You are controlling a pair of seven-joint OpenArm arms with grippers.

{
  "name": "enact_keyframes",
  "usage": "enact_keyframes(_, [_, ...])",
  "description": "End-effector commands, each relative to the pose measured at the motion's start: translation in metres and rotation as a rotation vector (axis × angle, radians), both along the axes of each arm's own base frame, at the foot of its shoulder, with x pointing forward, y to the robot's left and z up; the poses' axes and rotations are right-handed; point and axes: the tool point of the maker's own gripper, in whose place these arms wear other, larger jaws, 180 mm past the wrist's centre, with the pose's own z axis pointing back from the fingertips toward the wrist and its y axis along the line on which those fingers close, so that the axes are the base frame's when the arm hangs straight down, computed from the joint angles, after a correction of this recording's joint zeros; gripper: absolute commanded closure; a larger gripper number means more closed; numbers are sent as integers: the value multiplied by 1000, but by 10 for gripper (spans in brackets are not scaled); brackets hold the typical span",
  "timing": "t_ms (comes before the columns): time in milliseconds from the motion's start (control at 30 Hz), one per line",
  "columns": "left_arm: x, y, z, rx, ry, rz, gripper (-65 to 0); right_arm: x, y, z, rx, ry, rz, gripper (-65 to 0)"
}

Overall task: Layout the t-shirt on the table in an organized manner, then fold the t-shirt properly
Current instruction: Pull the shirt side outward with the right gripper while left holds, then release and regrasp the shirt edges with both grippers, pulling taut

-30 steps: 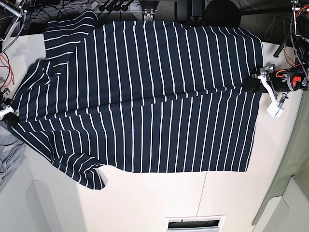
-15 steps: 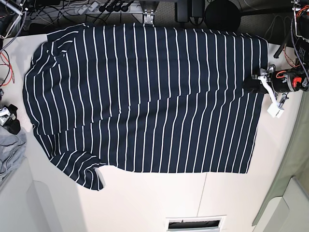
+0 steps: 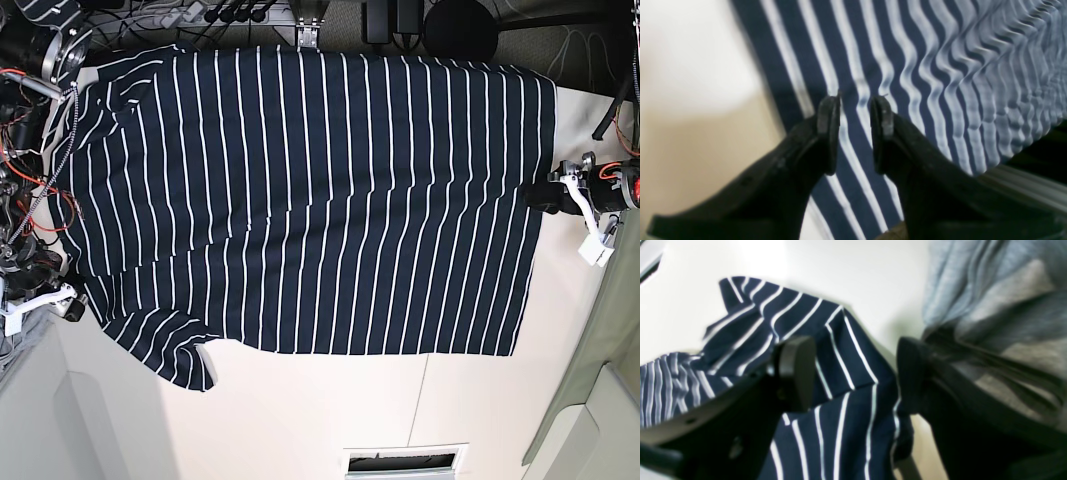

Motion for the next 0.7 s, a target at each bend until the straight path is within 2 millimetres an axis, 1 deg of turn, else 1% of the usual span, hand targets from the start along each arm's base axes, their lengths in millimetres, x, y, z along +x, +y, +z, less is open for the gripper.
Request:
enact_keyframes(0, [17, 7, 17, 12, -76, 5, -190, 11, -11, 15, -21, -40, -18, -380])
enact_keyframes(167, [47, 16, 31, 83, -173, 5, -190, -1, -17, -14, -37, 19, -44, -379])
enact_keyframes(200, [51, 18, 31, 94, -170, 11, -190, -4, -18, -20, -32, 25, -54, -370])
enact_keyframes(233, [54, 19, 29, 101, -161, 13, -190, -8, -18, -27, -26, 35, -62, -339])
enact_keyframes(300, [56, 18, 21, 106, -130, 7, -190, -13, -18, -38, -13, 53, -73, -269])
enact_keyframes(333, [57, 17, 16, 107, -111, 1, -190, -14, -16, -40, -6, 54, -72, -251])
enact_keyframes(433, [56, 12, 0, 104, -66, -15, -190, -15, -9, -45, 8, 56, -43, -246])
enact_keyframes(500, [53, 7, -13, 112, -31, -29, -190, -15, -8, -45, 5, 58, -35, -204])
enact_keyframes(567, [49, -1, -29, 126, 15, -48, -190, -16, -9, -45, -14, 65, -16, -118])
enact_keyframes(633, [42, -10, -45, 134, 59, -63, -190, -15, -9, -43, -20, 58, 17, 0])
enact_keyframes(667, [39, -13, -52, 141, 79, -63, -190, -15, -10, -40, -21, 51, 23, 0])
